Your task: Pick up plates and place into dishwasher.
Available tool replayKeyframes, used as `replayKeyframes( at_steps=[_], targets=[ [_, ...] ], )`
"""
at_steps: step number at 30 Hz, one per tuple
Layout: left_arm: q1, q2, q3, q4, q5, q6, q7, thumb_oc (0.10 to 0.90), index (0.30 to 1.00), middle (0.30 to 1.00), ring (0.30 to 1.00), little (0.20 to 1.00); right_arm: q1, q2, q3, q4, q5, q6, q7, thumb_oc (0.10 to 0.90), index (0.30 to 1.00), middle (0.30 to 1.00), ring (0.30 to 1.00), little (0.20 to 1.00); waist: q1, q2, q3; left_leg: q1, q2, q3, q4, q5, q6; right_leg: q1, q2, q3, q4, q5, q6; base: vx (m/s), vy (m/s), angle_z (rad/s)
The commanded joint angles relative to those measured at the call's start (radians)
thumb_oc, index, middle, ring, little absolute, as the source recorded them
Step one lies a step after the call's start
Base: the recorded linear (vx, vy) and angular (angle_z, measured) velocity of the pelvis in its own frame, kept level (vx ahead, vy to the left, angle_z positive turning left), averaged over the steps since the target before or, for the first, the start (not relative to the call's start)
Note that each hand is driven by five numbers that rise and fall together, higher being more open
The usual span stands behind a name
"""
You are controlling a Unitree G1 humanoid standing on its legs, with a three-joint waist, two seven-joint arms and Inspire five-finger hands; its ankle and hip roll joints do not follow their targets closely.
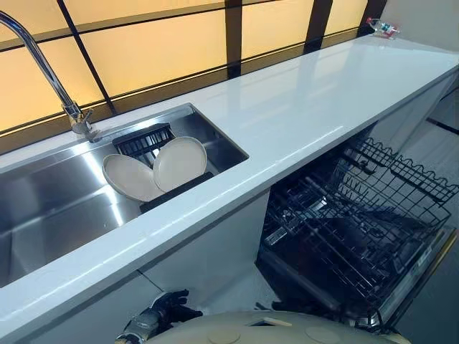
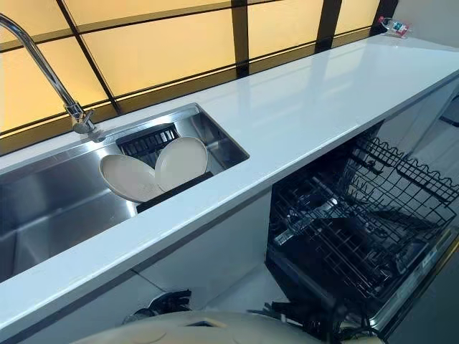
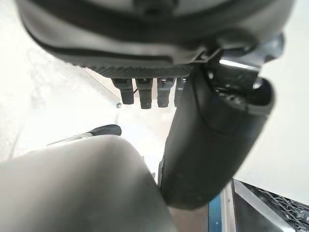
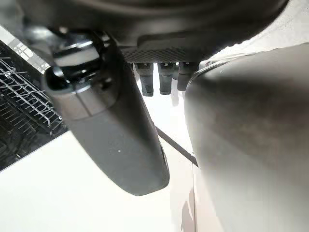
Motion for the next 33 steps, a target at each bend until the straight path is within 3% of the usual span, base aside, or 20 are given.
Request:
replayKeyframes(
  at_steps=[1,29,33],
  targets=[
    [-0.055,-0.03,0.026,0.06,-0.02,-0.02,-0.023,0.8,0.9,0.9,0.9,0.9,-0.028,0.052,0.018,0.081,0.0,0.027,0.028,0.8,0.9,0.9,0.9,0.9,0.016,-0.033,0.032,0.002,-0.094,0.059,0.007,-0.037,0.051,0.024,0.012,0.006,0.009,0.0,0.037,-0.17,0.09,-0.47],
    [-0.052,-0.028,0.047,0.061,-0.061,-0.006,-0.044,0.8,0.9,0.9,0.9,0.9,-0.029,0.05,0.016,0.081,-0.01,0.031,0.028,0.8,0.9,0.9,0.9,0.9,0.017,-0.032,0.033,0.004,-0.093,0.06,0.007,-0.037,0.05,0.026,0.012,0.007,0.009,0.0,0.037,0.0,0.0,0.0],
    [-0.056,-0.026,0.068,0.055,-0.175,-0.046,-0.087,0.8,0.9,0.9,0.9,0.9,-0.033,0.047,0.013,0.073,-0.019,0.047,0.026,0.8,0.9,0.9,0.9,0.9,0.014,-0.032,0.032,0.004,-0.092,0.059,0.007,-0.036,0.048,0.025,0.013,0.011,0.009,0.001,0.036,0.0,0.0,0.0]
  ],
)
